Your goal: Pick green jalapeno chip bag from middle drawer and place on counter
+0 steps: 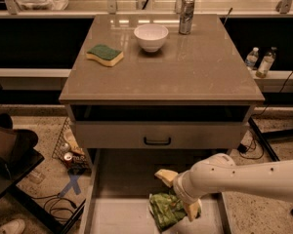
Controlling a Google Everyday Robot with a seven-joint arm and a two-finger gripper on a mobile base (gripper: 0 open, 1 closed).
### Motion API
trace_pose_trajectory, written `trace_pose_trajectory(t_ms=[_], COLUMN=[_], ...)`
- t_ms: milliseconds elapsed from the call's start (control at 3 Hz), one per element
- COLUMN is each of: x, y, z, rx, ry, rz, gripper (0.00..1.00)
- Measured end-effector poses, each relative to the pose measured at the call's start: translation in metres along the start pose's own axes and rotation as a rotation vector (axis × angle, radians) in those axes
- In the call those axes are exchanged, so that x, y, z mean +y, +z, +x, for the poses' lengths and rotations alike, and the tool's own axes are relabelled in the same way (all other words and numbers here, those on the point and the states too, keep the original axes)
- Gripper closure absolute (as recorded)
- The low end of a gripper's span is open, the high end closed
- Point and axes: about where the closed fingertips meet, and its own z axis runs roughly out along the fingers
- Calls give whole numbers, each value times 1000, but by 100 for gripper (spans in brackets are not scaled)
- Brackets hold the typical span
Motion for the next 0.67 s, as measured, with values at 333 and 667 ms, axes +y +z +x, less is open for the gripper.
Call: trace_pose_trajectory(t_ms=[333,667], x=[8,14], y=[37,62], z=[10,27], rx=[-5,13], ry=[30,28], rz=[-16,-37], gripper=[0,0])
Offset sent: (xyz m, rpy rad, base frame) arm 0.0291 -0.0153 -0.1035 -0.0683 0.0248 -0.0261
